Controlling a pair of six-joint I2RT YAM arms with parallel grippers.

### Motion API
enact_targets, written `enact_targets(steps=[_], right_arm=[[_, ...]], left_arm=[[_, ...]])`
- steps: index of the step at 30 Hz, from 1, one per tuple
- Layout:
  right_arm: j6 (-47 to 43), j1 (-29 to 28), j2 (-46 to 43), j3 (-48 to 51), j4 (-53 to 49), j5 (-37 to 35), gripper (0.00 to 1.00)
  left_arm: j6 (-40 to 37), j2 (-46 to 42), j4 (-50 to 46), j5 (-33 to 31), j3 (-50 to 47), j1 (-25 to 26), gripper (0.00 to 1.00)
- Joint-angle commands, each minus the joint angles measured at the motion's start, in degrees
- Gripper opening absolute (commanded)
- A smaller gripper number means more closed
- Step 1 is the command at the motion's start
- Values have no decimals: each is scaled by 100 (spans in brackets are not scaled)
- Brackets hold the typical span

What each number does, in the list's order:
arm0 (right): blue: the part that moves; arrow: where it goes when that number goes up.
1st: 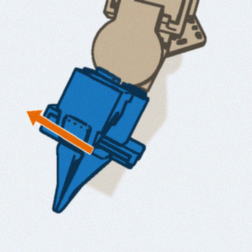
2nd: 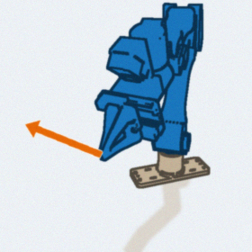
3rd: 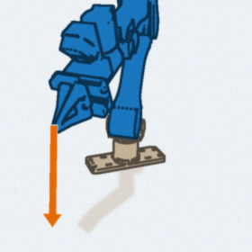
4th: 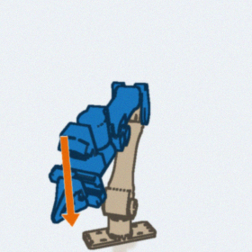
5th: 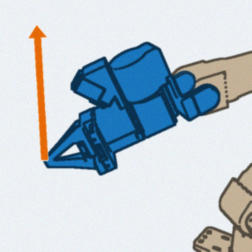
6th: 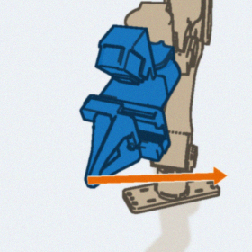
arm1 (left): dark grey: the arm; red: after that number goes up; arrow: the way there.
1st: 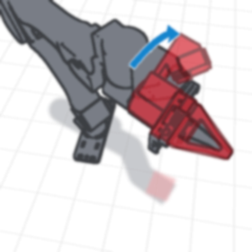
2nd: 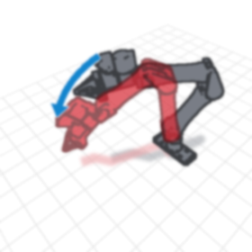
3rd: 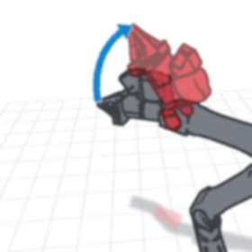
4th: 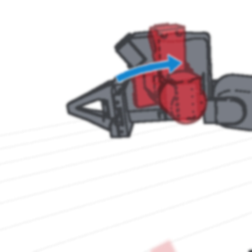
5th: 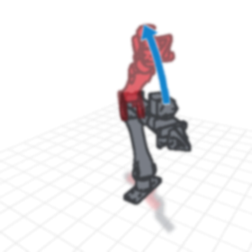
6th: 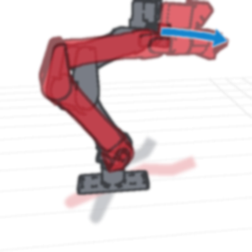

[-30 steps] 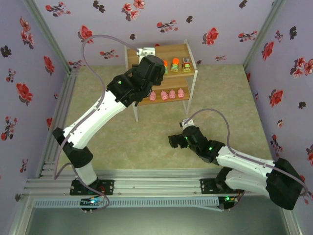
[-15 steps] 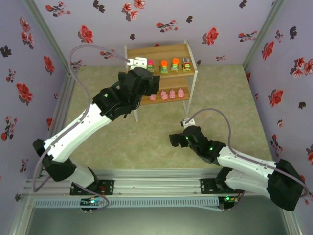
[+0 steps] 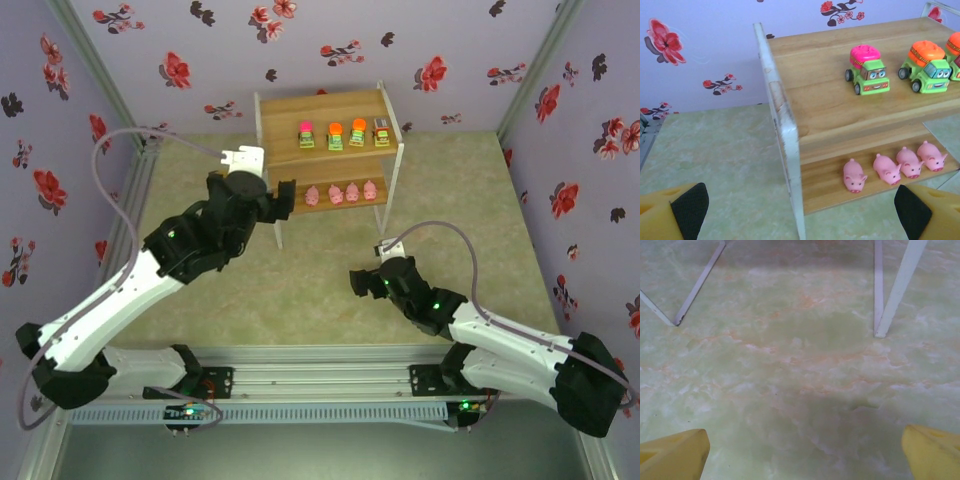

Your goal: Place and organize the plastic toys onto the shelf

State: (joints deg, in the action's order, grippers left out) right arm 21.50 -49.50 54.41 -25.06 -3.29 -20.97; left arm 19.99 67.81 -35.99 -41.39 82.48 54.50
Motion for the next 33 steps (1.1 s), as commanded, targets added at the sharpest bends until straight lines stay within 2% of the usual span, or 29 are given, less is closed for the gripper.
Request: enact_targets(steps=[1, 11, 17, 22, 27, 31, 33], right_arm=[[65, 23, -106, 96, -154, -261, 99], [75, 34, -167, 104, -136, -557, 99], [52, 33, -296, -30, -224, -877, 99], [27, 60, -323, -180, -350, -1297, 99], [76, 156, -317, -281, -451, -1844, 99], [-125, 221, -363, -274, -386, -2280, 99], [-239, 320, -434, -332, -486, -2613, 99]], left_arm=[[-189, -380, 207, -106, -286, -7, 100], [-317, -1365, 920, -295, -1737, -545, 100], [-661, -1380, 1020, -468, -2092, -919, 100], [-581, -1282, 1037, -489, -2239, -1187, 100], [-983, -1571, 2114, -465, -3059, -1376, 100], [-2112, -1953, 3535, -362, -3993, -1432, 100], [-2292, -2042, 3889, -417, -4243, -1530, 100]])
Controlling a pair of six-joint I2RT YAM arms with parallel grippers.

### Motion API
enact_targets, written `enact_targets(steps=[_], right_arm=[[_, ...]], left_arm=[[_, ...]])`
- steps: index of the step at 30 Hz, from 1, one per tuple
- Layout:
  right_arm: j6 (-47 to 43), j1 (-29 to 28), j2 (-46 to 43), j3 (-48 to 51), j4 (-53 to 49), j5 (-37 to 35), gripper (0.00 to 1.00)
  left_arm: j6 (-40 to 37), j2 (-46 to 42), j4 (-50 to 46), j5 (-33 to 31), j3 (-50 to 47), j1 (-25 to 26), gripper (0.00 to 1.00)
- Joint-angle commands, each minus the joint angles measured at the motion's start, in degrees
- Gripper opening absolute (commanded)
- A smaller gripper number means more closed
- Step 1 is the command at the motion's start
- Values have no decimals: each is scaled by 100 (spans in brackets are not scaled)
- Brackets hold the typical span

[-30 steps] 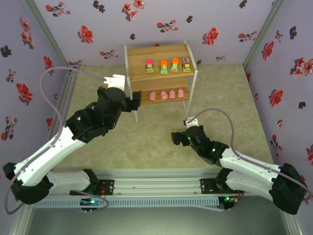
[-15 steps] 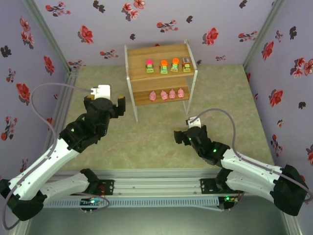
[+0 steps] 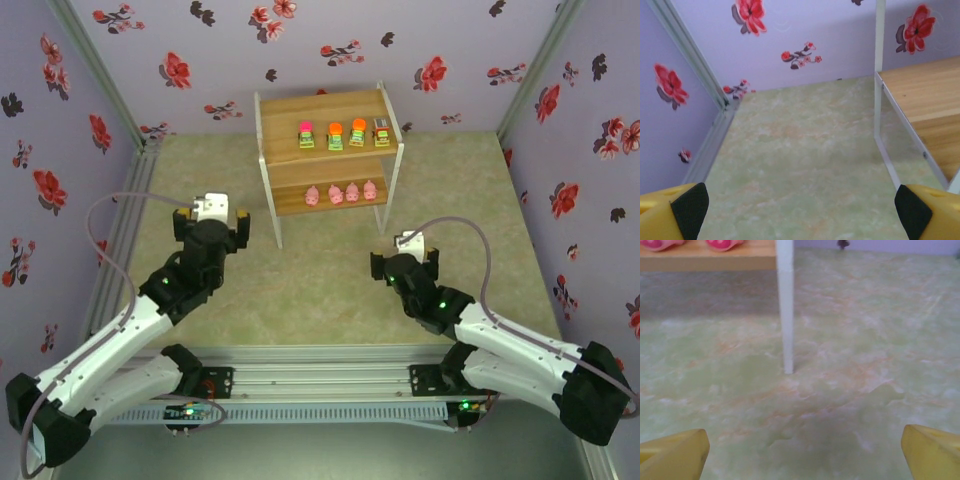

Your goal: Place and organize the plastic toys onto the shelf

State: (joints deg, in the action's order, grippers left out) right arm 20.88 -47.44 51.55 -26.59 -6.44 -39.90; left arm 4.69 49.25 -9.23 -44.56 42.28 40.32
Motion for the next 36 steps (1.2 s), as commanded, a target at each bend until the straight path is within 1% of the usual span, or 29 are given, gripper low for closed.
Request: enact_targets(steps=[1, 5, 8, 10, 11, 13, 18, 20, 22, 28, 30, 33, 36], right_arm=[[-202, 210, -213, -204, -225, -799, 99], [-517, 473, -542, -184, -54, -787, 99], [-831, 532, -715, -90, 321, -782, 99], [-910, 588, -729, -136, 346, -737, 99], [-956, 610, -717, -152, 391, -725, 99], [-1029, 638, -683, -110, 499, -712, 99], [-1274, 776, -600, 30, 948, -664, 99], [-1336, 890, -512, -12, 1029, -630, 99], [-1389, 1023, -378, -7, 1157, -545, 99], [-1779, 1377, 60, 132, 1925, -333, 99], [-1876, 1565, 167, 220, 2137, -209, 99], [-1828, 2039, 372, 402, 2529, 58, 99], [-1742, 2501, 577, 528, 2846, 341, 99]], left_arm=[[-723, -180, 1231, -89, -278, -225, 100], [-670, -38, 1241, 3, -377, -525, 100], [-676, 67, 1512, 66, -514, -708, 100], [-693, 121, 1785, 95, -610, -828, 100], [-706, 144, 1879, 103, -647, -900, 100], [-737, 185, 1933, 318, -677, -1093, 100], [-531, 415, 2111, 759, -758, -1633, 100], [-681, 624, 2327, 834, -839, -1783, 100], [-689, 813, 2347, 898, -851, -1922, 100], [-483, 1232, 2681, 1359, -1037, -2309, 100], [-469, 1403, 2619, 1397, -988, -2437, 100], [-454, 1614, 2714, 1487, -988, -2558, 100], [-629, 1745, 3312, 1532, -1212, -2622, 100]])
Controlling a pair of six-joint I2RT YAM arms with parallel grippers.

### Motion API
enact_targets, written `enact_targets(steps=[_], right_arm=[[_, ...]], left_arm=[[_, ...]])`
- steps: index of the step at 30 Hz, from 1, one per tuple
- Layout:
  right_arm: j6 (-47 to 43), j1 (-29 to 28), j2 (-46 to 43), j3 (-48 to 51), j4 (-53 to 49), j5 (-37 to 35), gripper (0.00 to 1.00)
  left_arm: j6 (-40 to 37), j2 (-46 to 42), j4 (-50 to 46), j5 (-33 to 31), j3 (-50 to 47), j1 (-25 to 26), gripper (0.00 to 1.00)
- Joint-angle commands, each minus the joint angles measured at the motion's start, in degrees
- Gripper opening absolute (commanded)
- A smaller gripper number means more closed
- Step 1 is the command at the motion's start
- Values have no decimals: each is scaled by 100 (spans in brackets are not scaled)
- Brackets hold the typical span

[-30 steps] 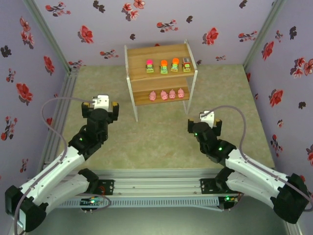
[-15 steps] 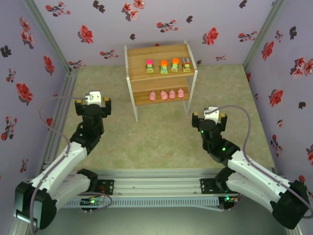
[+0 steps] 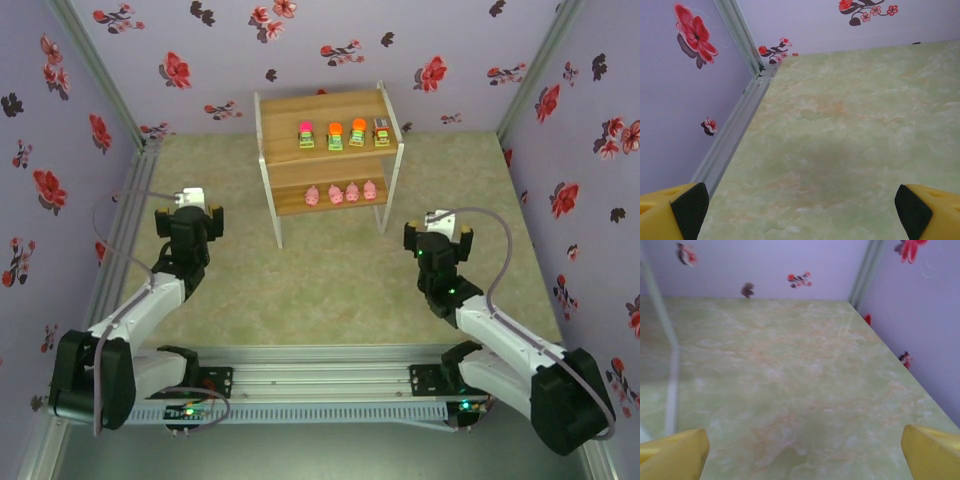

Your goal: Place and organize the plastic toys onto the shelf

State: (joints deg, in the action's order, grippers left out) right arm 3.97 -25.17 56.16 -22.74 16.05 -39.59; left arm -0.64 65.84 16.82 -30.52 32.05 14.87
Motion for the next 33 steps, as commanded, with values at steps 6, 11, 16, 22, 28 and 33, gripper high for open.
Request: enact_targets(steps=[6, 11, 16, 22, 28, 33], right_arm=[[-193, 699, 767, 114, 1186, 364, 99], [-280, 983, 1424, 112, 1778, 444, 99], [-456, 1229, 1913, 131, 2393, 587, 99], [-352, 1538, 2376, 88, 2720, 1013, 99], [-163, 1851, 2685, 38, 2949, 1597, 99], [-107, 1965, 2914, -1, 3093, 1886, 99]], left_arm=[[-239, 348, 1775, 167, -682, -269, 100], [-449, 670, 2358, 624, -855, -407, 100], [-306, 737, 2586, 1483, -937, -773, 100], [-104, 802, 2673, 2149, -913, -1222, 100], [213, 856, 2634, 2671, -830, -1592, 100], [214, 749, 2818, 2732, -1011, -1628, 100]])
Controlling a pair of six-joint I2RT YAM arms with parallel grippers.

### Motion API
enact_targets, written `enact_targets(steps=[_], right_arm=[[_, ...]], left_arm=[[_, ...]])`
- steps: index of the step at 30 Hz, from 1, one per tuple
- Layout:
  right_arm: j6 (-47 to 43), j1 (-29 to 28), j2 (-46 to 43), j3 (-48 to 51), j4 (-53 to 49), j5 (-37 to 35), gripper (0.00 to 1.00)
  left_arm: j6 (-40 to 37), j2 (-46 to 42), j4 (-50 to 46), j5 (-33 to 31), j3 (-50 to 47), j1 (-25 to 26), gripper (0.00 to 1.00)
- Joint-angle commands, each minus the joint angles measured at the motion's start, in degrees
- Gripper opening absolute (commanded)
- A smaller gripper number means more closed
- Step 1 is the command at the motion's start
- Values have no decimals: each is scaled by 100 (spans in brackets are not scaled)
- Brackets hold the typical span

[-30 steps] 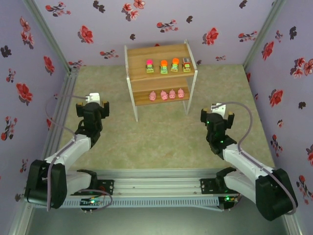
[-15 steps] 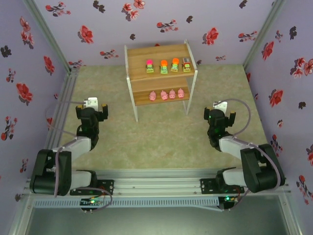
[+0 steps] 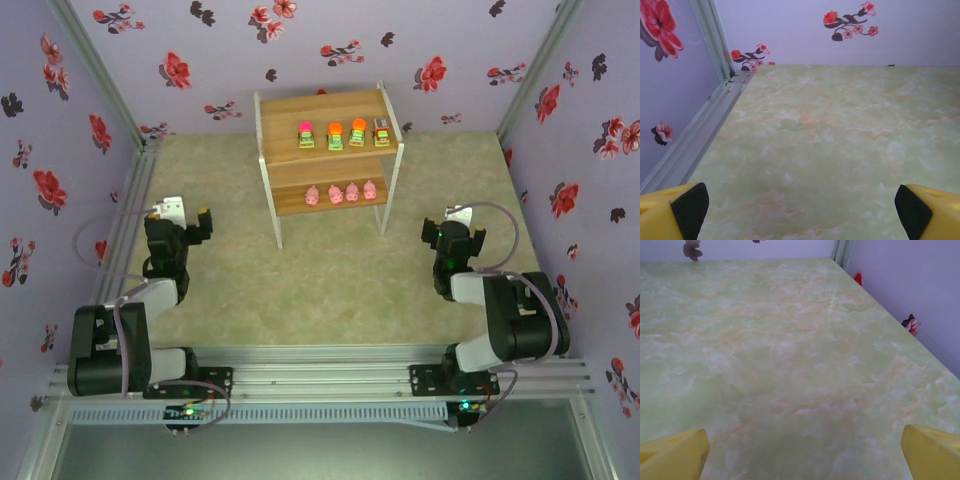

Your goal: Place and organize the plastic toys onto the shelf

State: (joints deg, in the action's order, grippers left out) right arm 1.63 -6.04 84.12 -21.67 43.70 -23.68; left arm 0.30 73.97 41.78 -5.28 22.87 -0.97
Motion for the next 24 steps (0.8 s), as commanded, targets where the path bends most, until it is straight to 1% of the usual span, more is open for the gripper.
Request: enact_targets(steps=[1, 4, 5, 7, 12, 14, 16, 18, 22, 24], right_arm=[[106, 51, 188, -101, 428, 328, 99], [145, 94, 180, -118, 334, 421, 99], [138, 115, 218, -95, 429, 421, 99], [160, 151, 212, -52, 494, 645, 99], [230, 260, 595, 92, 1123, 779, 99], [285, 279, 475, 2, 738, 815, 99], [259, 288, 557, 43, 949, 815, 99], [272, 288, 512, 10, 812, 821, 99], [268, 287, 531, 14, 859, 821, 99], [268, 288, 536, 14, 860, 820, 99]], left_arm=[[120, -91, 322, 203, -122, -56, 100], [120, -161, 369, 203, -216, -103, 100], [245, -179, 391, 207, -242, -105, 100], [308, -234, 409, 198, -302, -123, 100], [320, -359, 384, 204, -359, -147, 100], [305, -289, 343, 296, -313, -149, 100], [328, -258, 226, 299, -261, -172, 100], [330, -251, 189, 300, -248, -184, 100], [305, -103, -73, 423, -150, -185, 100], [318, 35, 110, 397, -237, -184, 100]])
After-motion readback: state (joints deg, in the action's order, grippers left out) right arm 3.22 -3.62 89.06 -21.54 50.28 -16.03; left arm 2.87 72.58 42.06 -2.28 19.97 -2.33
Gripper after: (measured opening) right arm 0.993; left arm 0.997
